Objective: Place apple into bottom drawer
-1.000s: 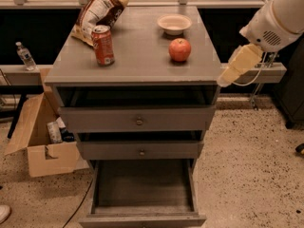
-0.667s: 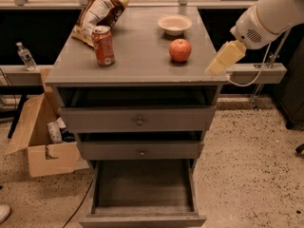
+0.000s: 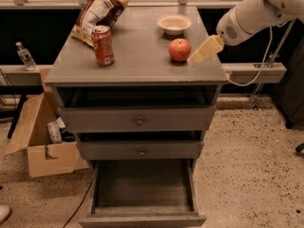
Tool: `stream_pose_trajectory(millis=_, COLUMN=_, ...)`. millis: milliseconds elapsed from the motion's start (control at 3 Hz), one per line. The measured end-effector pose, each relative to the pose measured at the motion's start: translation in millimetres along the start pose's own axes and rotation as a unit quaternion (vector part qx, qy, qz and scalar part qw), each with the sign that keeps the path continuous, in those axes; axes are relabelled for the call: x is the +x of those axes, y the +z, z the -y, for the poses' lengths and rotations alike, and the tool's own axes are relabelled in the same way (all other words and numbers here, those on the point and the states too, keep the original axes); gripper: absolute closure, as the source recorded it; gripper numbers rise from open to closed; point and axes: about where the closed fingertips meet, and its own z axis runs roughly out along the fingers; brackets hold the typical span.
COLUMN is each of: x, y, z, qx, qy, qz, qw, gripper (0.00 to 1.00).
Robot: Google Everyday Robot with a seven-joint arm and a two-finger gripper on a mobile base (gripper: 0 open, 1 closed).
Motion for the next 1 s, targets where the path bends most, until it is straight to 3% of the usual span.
stream_pose_trajectory(millis=1000, x=-34, y=61, z=3, qx=-0.027, qy=0.032, qz=0.023, qw=0.9989, gripper=0.0)
